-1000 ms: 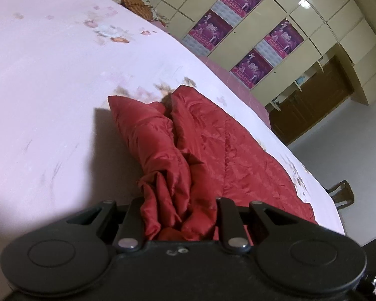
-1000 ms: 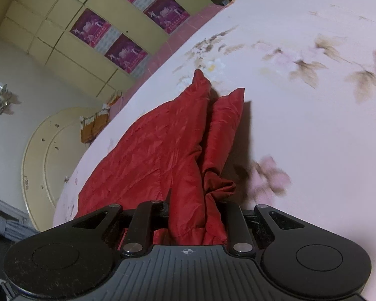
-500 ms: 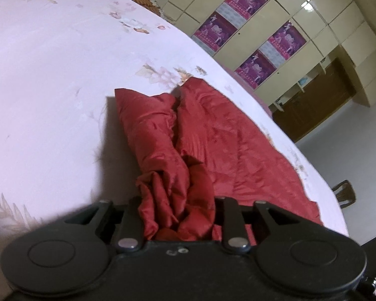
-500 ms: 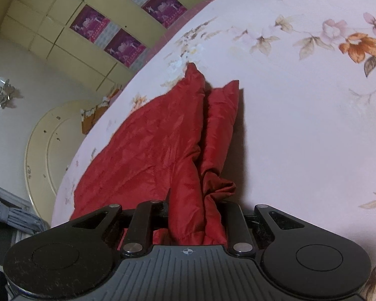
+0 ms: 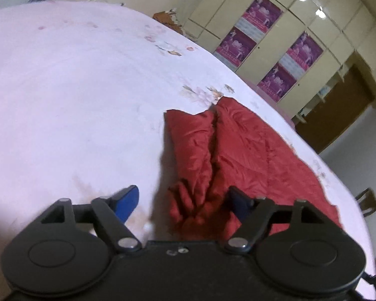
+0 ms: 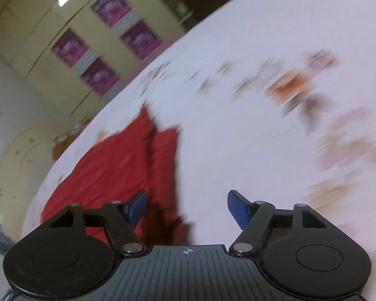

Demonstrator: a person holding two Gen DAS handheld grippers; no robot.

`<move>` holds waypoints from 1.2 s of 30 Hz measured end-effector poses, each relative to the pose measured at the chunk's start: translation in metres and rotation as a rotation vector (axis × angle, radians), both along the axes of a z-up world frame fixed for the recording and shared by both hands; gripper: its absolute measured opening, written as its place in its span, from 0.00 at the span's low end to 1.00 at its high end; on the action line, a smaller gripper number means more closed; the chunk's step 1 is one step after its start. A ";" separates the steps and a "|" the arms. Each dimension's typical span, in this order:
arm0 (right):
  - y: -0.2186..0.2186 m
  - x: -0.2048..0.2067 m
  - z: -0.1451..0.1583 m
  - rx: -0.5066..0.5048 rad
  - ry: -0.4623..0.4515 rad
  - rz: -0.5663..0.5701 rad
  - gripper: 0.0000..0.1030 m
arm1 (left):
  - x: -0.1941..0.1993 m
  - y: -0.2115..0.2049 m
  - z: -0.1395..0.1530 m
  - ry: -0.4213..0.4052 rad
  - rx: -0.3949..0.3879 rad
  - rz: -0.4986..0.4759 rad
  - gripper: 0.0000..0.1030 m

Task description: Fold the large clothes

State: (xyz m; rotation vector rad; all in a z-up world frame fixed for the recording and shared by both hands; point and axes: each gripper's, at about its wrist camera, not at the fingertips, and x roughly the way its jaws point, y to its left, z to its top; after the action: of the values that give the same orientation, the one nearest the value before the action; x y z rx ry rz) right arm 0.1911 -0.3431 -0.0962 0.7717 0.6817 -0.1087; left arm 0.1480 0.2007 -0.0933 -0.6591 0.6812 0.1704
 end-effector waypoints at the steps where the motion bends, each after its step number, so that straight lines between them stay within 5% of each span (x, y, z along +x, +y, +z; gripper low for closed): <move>1: -0.004 -0.005 0.005 -0.005 -0.016 -0.007 0.67 | -0.006 -0.001 0.002 -0.009 -0.018 0.000 0.72; 3: -0.004 -0.011 0.017 -0.043 -0.033 0.010 0.35 | -0.012 -0.007 -0.001 -0.012 -0.061 -0.013 0.72; 6: 0.017 -0.006 0.031 -0.088 -0.056 0.077 0.13 | -0.006 -0.016 -0.009 -0.016 -0.105 -0.008 0.72; 15: 0.125 0.056 0.042 -0.167 -0.071 0.378 0.13 | 0.038 -0.017 -0.018 -0.038 -0.163 0.020 0.70; 20: 0.192 0.094 0.037 -0.183 -0.077 0.524 0.13 | 0.054 -0.015 -0.024 -0.035 -0.186 0.000 0.35; 26: 0.241 0.114 0.021 -0.219 -0.056 0.611 0.13 | 0.054 -0.022 -0.023 -0.054 -0.132 -0.041 0.26; 29: 0.260 0.127 -0.007 -0.303 0.045 0.650 0.08 | 0.052 -0.025 -0.019 -0.081 -0.116 -0.056 0.22; 36: 0.262 0.129 -0.016 -0.297 0.063 0.625 0.08 | 0.050 -0.034 0.000 -0.088 0.009 -0.125 0.21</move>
State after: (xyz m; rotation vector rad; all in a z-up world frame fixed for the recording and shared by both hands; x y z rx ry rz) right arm 0.3198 -0.0815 -0.1117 0.2480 0.9153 0.3301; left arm 0.1985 0.1666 -0.0934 -0.6097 0.6340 0.0291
